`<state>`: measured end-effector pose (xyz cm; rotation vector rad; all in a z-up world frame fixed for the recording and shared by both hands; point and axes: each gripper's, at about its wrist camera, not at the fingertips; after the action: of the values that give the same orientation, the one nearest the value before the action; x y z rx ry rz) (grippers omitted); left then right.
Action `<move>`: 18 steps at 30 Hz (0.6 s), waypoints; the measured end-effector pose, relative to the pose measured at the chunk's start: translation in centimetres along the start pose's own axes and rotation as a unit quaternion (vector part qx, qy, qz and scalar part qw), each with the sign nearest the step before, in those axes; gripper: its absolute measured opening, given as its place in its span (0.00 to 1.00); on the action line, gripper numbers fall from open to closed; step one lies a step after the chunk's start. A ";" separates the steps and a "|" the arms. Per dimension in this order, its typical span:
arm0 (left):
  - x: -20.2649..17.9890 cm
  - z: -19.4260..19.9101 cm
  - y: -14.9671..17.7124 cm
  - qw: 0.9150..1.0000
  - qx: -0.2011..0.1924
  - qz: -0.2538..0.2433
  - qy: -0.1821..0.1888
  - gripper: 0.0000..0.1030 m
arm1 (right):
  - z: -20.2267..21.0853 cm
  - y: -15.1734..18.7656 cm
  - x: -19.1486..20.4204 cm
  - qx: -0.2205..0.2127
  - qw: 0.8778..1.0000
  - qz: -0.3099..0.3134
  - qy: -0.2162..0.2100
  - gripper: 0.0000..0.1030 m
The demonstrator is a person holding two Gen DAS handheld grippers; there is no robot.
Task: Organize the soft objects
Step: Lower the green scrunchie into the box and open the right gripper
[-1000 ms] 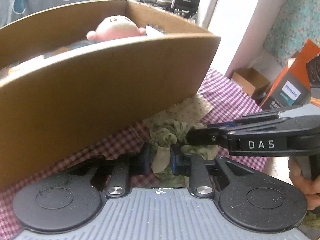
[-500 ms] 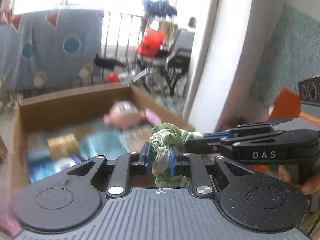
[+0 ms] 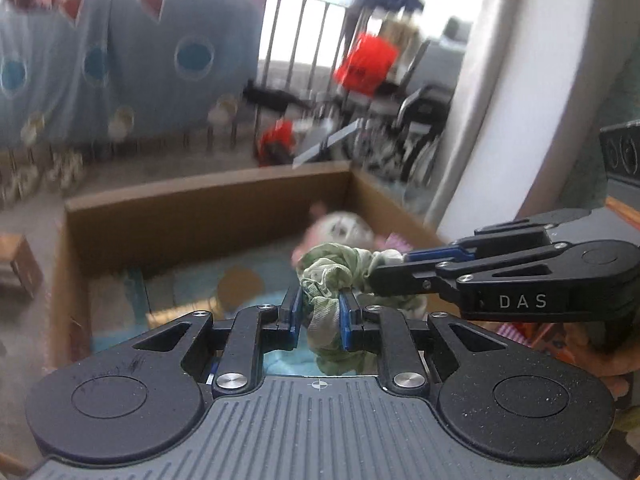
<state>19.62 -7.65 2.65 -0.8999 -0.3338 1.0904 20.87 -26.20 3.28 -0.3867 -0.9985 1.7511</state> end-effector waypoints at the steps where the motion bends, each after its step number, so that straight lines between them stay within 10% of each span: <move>1: 0.3 -1.2 -0.1 1.000 0.018 0.009 -0.005 0.17 | -1.3 -0.1 -0.7 0.016 1.000 -0.008 0.003 0.17; 18: 1.8 -7.5 -0.2 0.990 0.136 0.026 -0.041 0.30 | -9.7 0.5 -5.6 0.158 0.983 -0.087 -0.020 0.31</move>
<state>25.32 -9.60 -2.10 -0.6250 -0.2229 1.1903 29.34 -26.98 -4.00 -0.0592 -0.7410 1.7270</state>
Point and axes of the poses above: each gripper's, at about its wrist camera, not at the fingertips, and z roughly against the way its jaws point, x to its left, y to its underside, and after that the axes turned 3 degrees about -y, right-handed
